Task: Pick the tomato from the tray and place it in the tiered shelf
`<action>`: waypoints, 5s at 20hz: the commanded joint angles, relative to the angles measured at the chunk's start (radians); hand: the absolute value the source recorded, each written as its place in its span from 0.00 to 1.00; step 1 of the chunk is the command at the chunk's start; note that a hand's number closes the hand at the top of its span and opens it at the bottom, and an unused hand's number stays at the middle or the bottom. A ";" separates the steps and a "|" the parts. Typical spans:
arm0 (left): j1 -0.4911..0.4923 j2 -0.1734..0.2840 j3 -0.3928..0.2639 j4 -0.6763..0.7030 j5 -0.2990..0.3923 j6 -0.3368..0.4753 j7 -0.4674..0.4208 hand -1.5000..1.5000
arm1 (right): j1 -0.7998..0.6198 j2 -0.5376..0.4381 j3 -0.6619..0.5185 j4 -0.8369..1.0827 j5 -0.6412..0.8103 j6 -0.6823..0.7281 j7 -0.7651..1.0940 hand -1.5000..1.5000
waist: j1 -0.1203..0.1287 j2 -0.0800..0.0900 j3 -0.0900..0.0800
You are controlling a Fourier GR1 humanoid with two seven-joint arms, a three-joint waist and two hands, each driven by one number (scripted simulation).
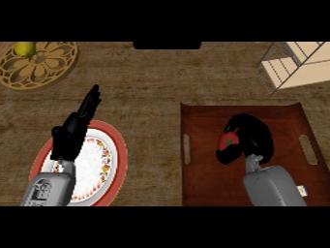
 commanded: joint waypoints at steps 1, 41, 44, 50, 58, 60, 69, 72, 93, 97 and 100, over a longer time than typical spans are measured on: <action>0.008 0.009 0.011 -0.043 0.013 -0.008 0.024 0.50 | -0.019 -0.033 0.018 -0.064 -0.041 0.096 -0.067 1.00 | 0.002 -0.001 0.000; 0.030 -0.033 -0.023 -0.039 -0.026 0.012 0.003 0.50 | -0.331 -0.510 -0.600 -0.547 -0.599 0.241 -0.016 1.00 | 0.006 0.000 0.000; 0.048 -0.009 -0.023 -0.072 -0.023 -0.013 0.024 0.50 | -0.366 -0.538 -0.603 -0.402 -0.531 0.178 -0.108 1.00 | 0.011 0.001 0.000; 0.100 -0.004 -0.014 -0.043 -0.020 -0.019 -0.072 0.50 | -0.430 -0.610 -0.637 -0.266 -0.511 0.123 -0.218 1.00 | 0.011 0.001 0.000; 0.040 -0.010 -0.012 -0.070 -0.020 -0.015 0.029 0.50 | -0.567 -0.667 -0.531 -0.049 -0.381 0.028 -0.331 1.00 | 0.018 0.003 0.000; 0.003 -0.045 -0.035 -0.070 -0.045 0.020 0.074 0.50 | -0.518 -0.612 -0.506 -0.035 -0.344 -0.049 -0.385 1.00 | 0.011 0.002 0.000; -0.032 -0.014 0.019 0.057 -0.018 -0.010 -0.048 0.50 | -0.628 -0.600 -0.430 0.300 -0.215 -0.251 -0.643 1.00 | 0.018 0.009 0.000; -0.006 -0.040 -0.030 -0.028 -0.055 0.018 0.018 0.50 | -0.687 -0.577 -0.464 0.461 -0.233 -0.317 -0.711 1.00 | 0.022 0.006 0.000; 0.011 -0.017 0.002 -0.011 -0.009 -0.024 -0.028 0.50 | -0.830 -0.726 -0.625 0.990 -0.316 -0.527 -0.894 0.00 | 0.040 0.016 0.000; -0.012 -0.015 -0.001 -0.022 -0.010 -0.023 0.011 0.50 | -0.853 -0.709 -0.628 1.048 -0.314 -0.580 -0.879 0.00 | 0.033 0.012 0.001; -0.024 -0.006 0.019 0.051 -0.013 -0.023 -0.047 0.50 | -0.881 -0.726 -0.650 1.049 -0.360 -0.513 -0.902 0.00 | 0.024 0.010 0.001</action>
